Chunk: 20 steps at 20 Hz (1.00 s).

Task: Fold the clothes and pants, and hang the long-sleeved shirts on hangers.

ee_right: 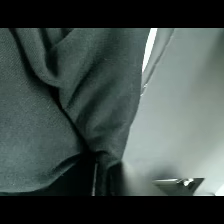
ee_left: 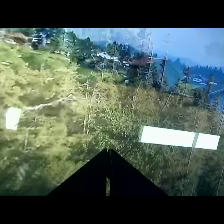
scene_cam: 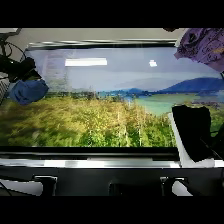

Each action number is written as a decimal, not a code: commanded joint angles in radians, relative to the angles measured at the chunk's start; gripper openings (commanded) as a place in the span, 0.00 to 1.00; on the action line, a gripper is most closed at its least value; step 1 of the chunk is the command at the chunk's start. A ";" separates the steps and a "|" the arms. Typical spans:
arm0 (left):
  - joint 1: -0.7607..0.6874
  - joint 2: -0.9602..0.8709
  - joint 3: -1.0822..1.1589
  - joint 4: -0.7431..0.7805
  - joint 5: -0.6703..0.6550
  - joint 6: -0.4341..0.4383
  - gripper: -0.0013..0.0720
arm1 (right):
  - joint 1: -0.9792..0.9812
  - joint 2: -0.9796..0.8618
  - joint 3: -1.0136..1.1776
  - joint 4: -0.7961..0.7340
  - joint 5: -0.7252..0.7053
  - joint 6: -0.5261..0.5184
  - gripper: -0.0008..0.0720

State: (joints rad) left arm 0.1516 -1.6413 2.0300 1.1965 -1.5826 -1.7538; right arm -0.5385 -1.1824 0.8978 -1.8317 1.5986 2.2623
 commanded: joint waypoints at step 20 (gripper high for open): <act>0.001 0.000 0.000 0.000 0.001 0.004 0.04 | 0.000 0.000 -0.005 -0.045 0.075 -0.079 0.05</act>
State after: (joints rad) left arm 0.1516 -1.6413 2.0300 1.1969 -1.5818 -1.7500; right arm -0.5385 -1.1824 0.8932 -1.8675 1.6711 2.1910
